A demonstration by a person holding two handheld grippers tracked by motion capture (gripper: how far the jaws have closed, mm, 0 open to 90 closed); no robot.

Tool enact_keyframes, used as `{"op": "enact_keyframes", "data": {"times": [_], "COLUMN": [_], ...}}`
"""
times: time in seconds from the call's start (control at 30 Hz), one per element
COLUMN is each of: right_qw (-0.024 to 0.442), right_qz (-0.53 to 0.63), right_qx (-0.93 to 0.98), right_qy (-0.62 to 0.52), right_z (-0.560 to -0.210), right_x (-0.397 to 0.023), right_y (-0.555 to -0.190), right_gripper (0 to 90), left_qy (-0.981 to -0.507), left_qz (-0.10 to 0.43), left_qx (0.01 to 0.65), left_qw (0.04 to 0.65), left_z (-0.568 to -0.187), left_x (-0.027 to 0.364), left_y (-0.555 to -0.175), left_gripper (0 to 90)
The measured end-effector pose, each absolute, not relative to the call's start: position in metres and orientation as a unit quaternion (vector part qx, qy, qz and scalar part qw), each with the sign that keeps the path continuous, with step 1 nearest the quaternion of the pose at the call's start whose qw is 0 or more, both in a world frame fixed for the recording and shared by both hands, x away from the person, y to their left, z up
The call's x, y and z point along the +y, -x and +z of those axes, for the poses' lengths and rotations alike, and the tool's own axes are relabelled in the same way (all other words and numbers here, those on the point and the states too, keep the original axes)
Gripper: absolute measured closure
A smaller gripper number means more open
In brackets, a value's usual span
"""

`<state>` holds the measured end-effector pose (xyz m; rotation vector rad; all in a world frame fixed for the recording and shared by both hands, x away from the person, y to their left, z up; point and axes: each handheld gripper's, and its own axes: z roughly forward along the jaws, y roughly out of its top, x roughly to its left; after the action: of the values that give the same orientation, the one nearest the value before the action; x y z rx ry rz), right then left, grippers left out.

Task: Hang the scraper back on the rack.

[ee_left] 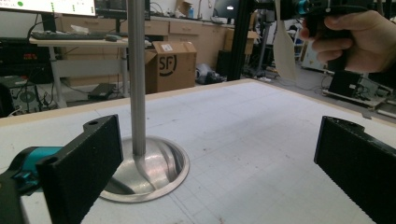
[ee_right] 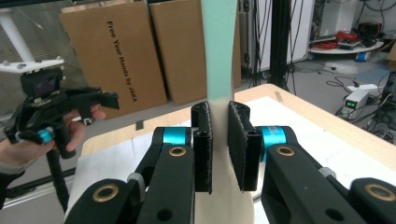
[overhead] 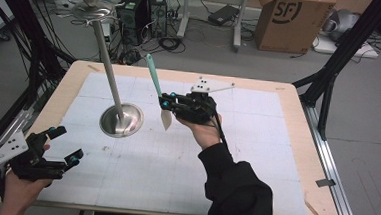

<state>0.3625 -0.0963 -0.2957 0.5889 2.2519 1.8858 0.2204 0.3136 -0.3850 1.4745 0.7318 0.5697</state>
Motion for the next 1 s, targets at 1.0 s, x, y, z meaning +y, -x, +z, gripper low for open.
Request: {"op": "enact_keyframes", "data": {"times": [1.0], "right_qw": [0.111], "right_qz": [0.612], "right_qx": [0.761], "right_qy": [-0.185], "right_z": [-0.246], "right_x": [-0.051], "right_y": [-0.388], "right_gripper": [80.9], "left_qy": [-0.645], "left_qz": [0.254], "left_qx": [0.310], "left_qw": [0.651], "left_z": [-0.383], "left_x": [0.317], "left_y": [-0.218], "left_gripper": [1.7]}}
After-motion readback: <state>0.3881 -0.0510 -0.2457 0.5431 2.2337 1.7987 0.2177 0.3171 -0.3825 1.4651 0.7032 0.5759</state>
